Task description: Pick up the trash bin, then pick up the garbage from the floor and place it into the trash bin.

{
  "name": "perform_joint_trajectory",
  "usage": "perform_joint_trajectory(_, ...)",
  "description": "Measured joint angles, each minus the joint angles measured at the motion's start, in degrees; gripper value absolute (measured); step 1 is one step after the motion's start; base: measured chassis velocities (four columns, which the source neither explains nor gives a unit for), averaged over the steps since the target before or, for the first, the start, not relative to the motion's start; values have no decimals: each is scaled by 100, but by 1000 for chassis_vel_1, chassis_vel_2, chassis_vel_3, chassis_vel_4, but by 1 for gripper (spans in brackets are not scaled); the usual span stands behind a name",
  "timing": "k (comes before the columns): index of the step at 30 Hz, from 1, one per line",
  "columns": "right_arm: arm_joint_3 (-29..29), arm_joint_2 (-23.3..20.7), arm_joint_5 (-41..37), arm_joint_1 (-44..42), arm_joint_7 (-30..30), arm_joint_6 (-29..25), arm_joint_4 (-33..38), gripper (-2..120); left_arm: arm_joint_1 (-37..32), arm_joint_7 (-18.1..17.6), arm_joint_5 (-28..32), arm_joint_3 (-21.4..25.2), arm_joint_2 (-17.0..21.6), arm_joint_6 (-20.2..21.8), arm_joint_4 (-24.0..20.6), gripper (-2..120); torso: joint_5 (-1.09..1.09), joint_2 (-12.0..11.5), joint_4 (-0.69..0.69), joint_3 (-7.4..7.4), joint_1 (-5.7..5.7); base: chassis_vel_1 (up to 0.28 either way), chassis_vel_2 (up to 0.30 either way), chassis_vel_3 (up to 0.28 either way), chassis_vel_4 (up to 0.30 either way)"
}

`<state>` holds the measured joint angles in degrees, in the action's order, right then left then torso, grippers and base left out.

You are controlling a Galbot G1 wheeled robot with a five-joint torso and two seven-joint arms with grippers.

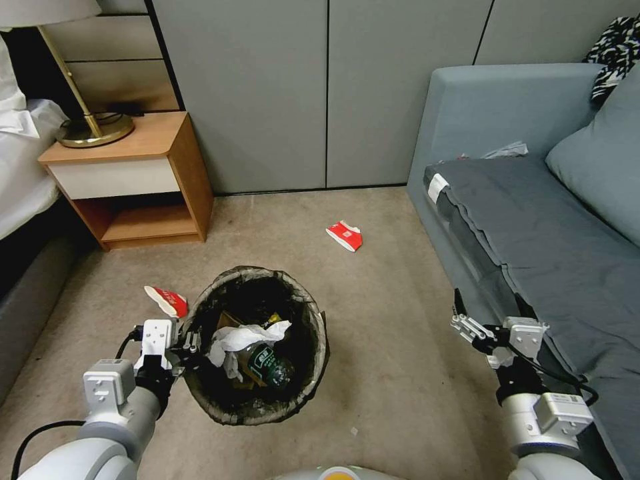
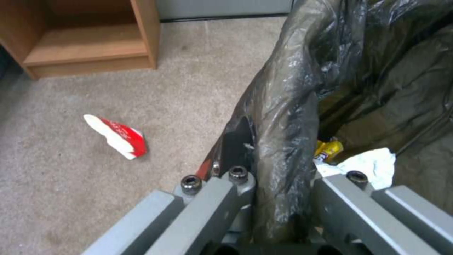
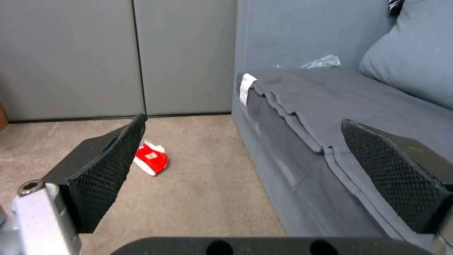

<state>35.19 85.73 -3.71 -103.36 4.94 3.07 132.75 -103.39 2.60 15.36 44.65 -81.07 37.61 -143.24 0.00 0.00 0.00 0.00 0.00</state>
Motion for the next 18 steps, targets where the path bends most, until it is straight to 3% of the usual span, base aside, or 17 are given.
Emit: perform_joint_trajectory(18, -184, -52, 48, 98, 41, 32, -136, 100, 13, -14, -8, 22, -22, 0, 0, 0, 0, 0, 0, 0, 0, -74, 72, 67, -73)
